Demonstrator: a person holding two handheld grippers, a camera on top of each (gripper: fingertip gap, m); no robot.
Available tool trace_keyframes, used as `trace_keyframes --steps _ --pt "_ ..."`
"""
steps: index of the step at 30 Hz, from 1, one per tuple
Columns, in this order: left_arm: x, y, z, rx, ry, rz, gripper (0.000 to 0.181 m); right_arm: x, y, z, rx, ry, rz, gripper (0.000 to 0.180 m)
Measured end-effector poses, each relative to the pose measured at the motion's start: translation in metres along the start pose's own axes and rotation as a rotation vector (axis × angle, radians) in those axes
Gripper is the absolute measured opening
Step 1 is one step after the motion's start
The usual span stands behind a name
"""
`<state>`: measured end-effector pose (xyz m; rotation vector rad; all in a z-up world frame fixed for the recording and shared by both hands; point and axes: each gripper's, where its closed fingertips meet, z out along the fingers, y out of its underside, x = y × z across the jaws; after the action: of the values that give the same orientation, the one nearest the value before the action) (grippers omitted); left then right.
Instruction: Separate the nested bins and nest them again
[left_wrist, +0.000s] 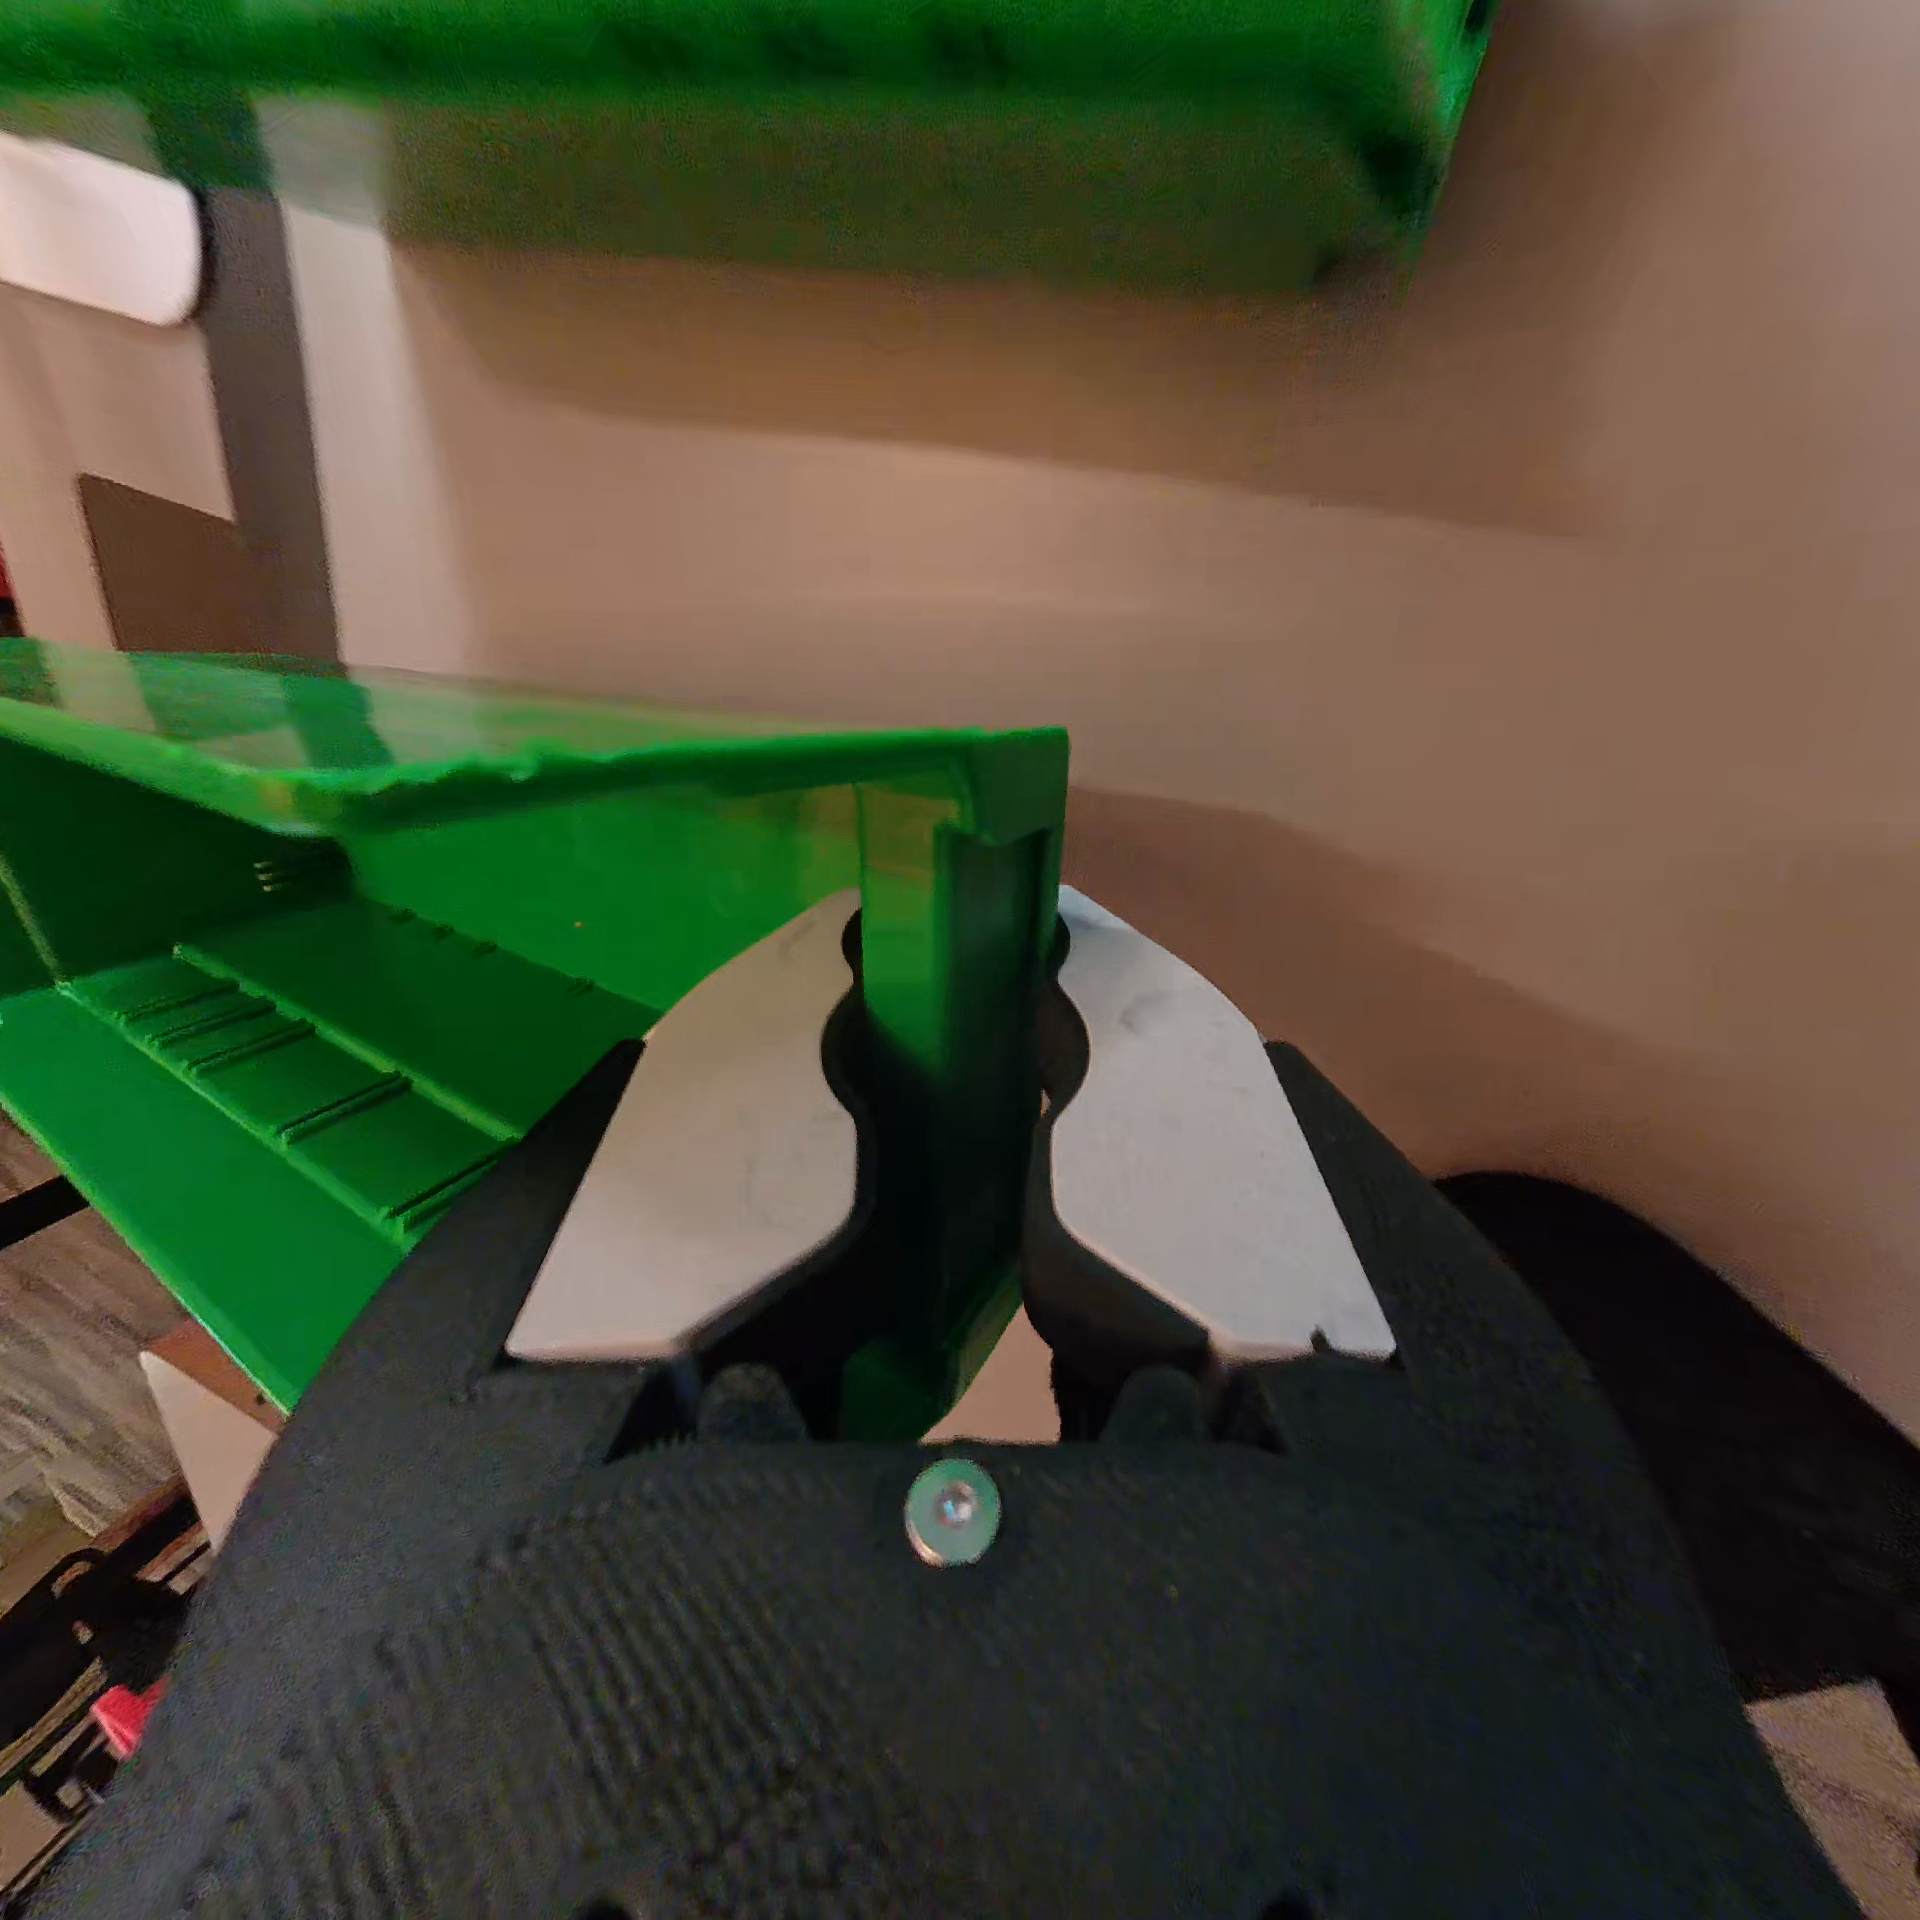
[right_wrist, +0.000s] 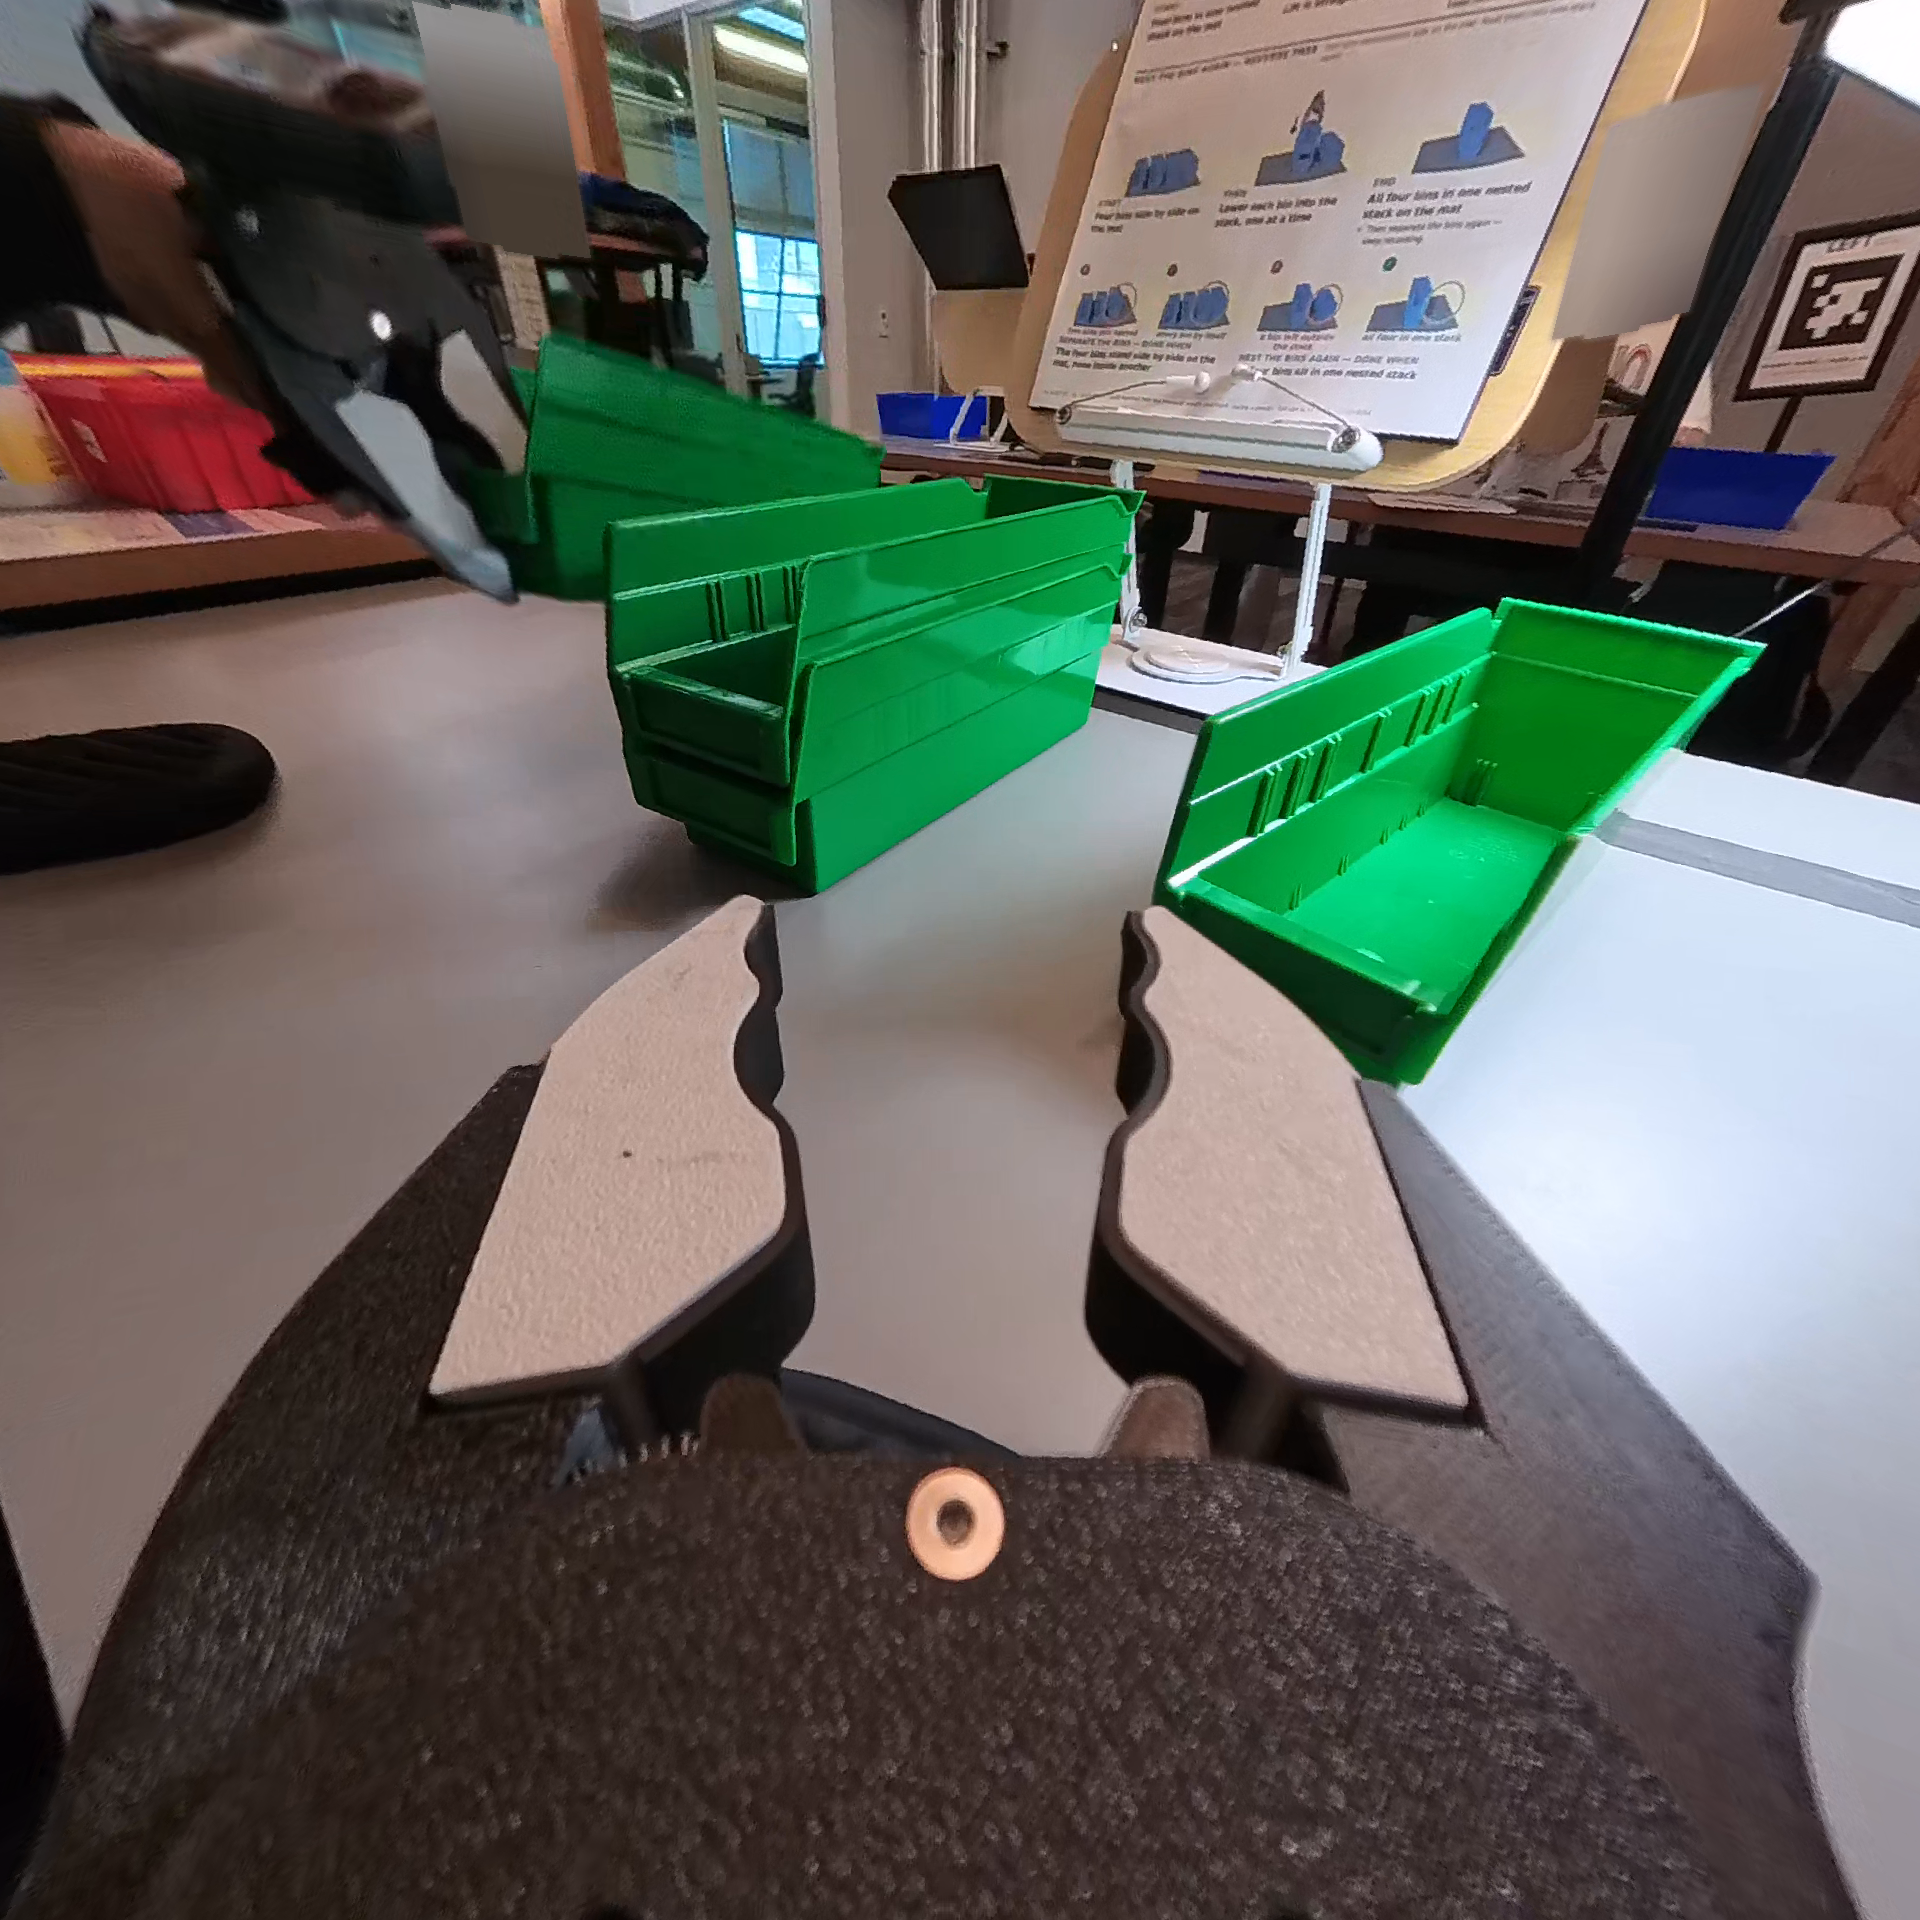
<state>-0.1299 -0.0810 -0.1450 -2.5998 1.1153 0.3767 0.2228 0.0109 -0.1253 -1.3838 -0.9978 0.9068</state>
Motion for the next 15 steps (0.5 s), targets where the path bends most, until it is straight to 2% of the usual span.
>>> trace_keyframes --steps 6,15 --pt "0.008 0.034 0.042 -0.016 -0.058 0.104 0.029 0.004 0.003 0.002 -0.021 0.028 0.002 0.064" --pt "-0.003 0.042 0.072 0.003 -0.122 0.133 0.029 0.006 0.005 0.003 -0.031 0.037 0.014 0.062"
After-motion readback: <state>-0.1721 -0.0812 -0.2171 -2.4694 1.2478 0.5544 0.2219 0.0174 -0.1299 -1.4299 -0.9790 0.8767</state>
